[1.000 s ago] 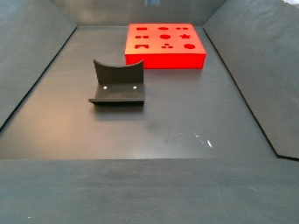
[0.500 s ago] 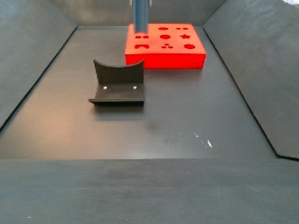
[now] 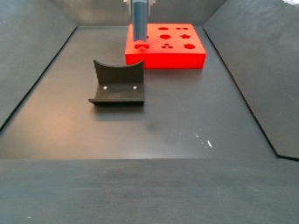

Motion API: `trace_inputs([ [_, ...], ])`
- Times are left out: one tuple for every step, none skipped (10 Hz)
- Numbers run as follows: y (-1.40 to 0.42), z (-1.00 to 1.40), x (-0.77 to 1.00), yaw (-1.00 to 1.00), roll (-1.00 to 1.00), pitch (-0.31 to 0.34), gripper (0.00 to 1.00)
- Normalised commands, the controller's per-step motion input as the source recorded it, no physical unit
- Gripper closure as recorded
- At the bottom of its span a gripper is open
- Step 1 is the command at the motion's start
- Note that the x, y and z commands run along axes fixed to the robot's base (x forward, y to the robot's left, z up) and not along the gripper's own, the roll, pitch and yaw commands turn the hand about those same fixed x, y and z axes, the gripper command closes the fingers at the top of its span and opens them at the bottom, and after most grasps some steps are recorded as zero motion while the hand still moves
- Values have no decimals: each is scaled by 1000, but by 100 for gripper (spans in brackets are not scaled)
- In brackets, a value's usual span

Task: Insert the arch object.

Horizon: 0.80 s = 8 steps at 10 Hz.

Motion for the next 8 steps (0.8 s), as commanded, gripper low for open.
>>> trace_inputs([
  [-51,-231,77,11,-30,0,100],
  [-11,-163,0,0,-11,0,100],
  [0,-174,0,0,0,0,100],
  [0,-169,0,0,0,0,100],
  [0,-174,0,0,0,0,100],
  [-31,-206,71,0,0,0,100],
  [-14,-220,6,0,0,0,100],
  [0,-169,0,0,0,0,100],
])
